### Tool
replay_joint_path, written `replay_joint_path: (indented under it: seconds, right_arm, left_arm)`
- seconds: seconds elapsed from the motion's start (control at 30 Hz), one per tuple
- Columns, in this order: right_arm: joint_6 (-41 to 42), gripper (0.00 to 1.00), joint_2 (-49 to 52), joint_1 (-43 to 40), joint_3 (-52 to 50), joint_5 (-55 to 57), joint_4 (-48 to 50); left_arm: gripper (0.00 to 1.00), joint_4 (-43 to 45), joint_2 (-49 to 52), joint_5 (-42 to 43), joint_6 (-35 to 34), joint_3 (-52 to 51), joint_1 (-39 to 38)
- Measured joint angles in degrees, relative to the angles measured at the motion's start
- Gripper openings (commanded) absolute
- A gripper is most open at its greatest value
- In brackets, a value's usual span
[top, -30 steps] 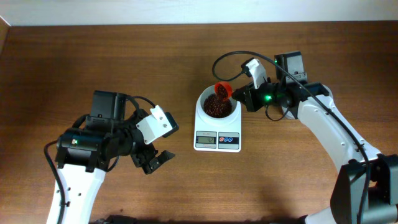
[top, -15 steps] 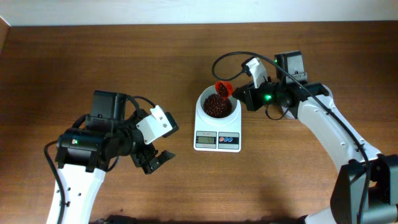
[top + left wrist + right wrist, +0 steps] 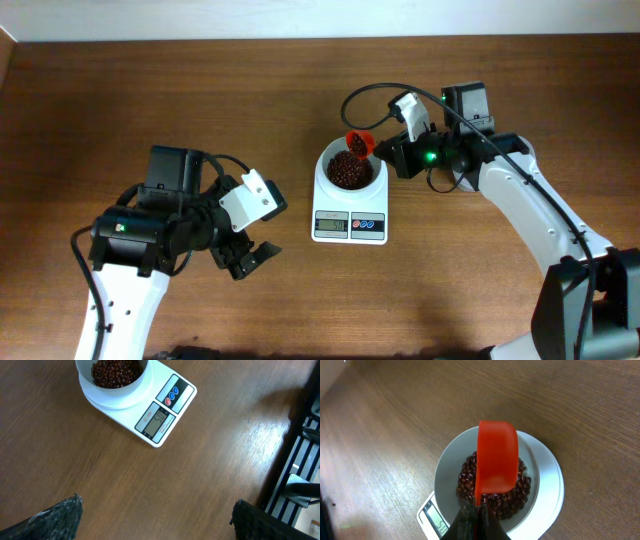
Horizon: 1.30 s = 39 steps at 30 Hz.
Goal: Scoop and weigh 50g on scale
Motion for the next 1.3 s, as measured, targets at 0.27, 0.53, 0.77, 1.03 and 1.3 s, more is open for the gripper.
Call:
replay_joint_path:
  seconds: [0.27,0.53,0.77,1.03,1.3]
  right_arm:
    - [0.0,0.04,0.0,0.0,0.0,-0.24,-0.04]
    - [0.44,0.04,0.0,0.0,0.0,-0.24,-0.39]
    - [3.89,0.04,0.0,0.0,0.0,-1.11,-0.48]
    - [7.23,0.04,0.0,0.0,0.0,-5.51,-0.48]
    - [9.92,0.04,0.0,-0.02,0.0,-9.16,-0.48]
  left_arm:
    - [0.99,0.02,0.0,0.0,0.02,0.0,0.0]
    - [0.99,0.02,0.0,0.0,0.02,0.0,0.0]
    - [0.99,0.02,0.0,0.0,0.02,0.0,0.0]
    - [0.99,0.02,0.0,0.0,0.02,0.0,0.0]
    - [0.99,0.0,0.0,0.0,0.02,0.0,0.0]
